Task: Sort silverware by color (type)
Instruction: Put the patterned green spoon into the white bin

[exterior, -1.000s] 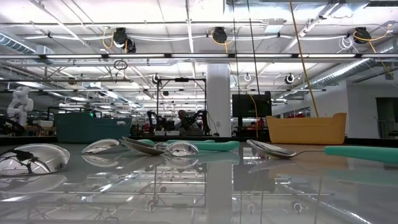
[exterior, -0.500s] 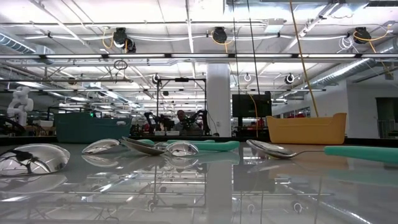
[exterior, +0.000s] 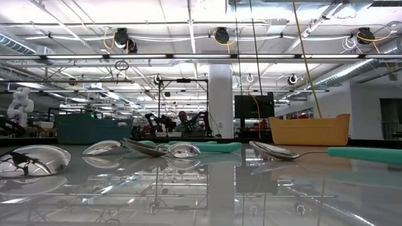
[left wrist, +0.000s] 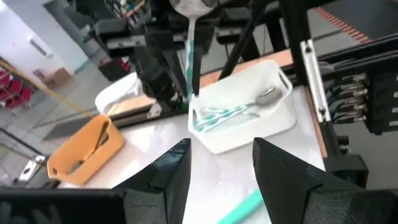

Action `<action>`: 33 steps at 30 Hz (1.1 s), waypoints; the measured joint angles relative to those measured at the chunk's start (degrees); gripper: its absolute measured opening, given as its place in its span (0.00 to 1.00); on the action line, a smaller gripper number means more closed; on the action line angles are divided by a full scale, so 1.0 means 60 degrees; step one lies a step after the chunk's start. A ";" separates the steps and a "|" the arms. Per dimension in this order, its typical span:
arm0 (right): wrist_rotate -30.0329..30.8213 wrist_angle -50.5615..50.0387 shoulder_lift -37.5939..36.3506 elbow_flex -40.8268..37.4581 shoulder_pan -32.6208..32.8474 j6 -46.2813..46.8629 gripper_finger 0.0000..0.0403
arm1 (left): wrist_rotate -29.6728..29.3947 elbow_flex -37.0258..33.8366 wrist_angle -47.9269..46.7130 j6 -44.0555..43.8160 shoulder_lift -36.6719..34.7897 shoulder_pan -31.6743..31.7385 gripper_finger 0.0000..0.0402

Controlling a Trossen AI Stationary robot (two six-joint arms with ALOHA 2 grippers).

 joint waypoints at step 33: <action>-0.4489 -0.5411 -0.0054 0.0000 0.0004 -0.2995 0.08 | 0.0455 -0.0001 -0.2644 -0.1963 0.0000 0.1118 0.43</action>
